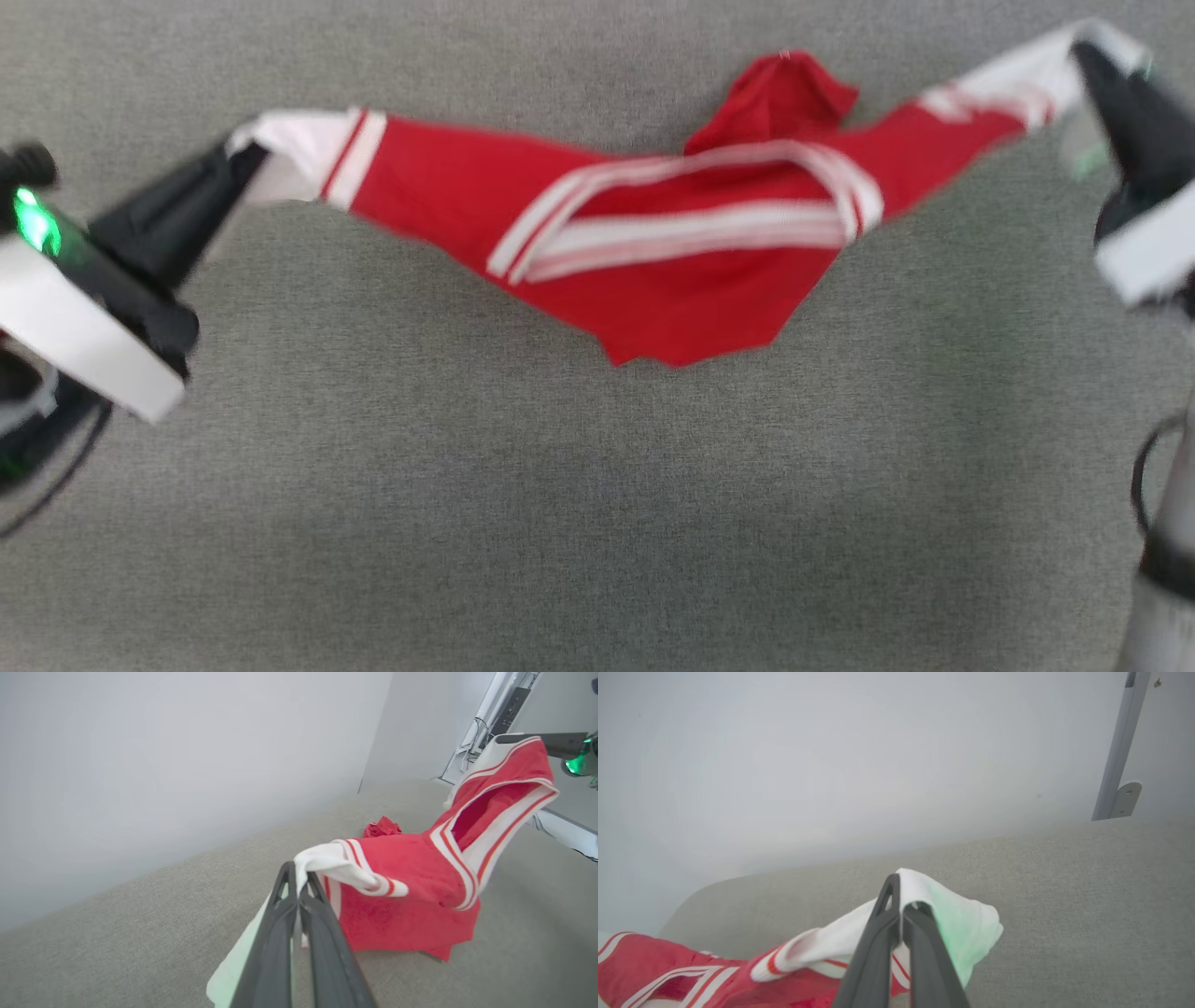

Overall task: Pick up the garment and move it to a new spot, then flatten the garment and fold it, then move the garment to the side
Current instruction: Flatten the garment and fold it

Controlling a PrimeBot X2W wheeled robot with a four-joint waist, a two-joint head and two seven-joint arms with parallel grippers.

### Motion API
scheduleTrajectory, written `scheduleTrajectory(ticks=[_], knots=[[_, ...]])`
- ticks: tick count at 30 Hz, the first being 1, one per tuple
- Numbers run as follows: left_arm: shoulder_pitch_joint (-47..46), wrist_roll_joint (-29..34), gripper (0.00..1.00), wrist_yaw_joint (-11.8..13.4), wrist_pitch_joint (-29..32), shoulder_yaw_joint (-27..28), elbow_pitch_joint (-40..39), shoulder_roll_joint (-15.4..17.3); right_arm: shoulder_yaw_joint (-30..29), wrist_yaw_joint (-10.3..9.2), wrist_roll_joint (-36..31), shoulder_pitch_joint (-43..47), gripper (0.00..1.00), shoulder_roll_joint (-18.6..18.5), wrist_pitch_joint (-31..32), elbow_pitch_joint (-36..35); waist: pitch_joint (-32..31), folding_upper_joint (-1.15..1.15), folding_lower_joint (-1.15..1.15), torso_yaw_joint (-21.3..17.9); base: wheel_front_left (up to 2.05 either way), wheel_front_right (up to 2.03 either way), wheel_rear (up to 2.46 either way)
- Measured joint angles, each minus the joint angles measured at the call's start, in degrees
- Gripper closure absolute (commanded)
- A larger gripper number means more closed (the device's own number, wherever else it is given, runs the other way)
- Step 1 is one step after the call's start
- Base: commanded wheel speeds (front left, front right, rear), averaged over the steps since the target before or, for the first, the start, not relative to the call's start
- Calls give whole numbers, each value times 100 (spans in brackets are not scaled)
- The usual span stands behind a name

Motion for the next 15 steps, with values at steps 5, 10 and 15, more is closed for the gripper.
scheduleTrajectory(ticks=[5,10,15], knots=[[-730,-352,100,0,0,210,506,-167,-96,-1,242,-1233,100,5,-549,1033,191,0,0,-7,0,0,0],[-1917,-849,100,-1,0,448,1512,-327,-157,-1,-277,-2915,100,3,-1583,2309,469,0,0,-65,0,0,0],[-3167,-899,100,-1,1,716,2215,-535,-107,1,-587,-4361,100,19,-2558,3439,653,0,0,-156,0,0,0]])
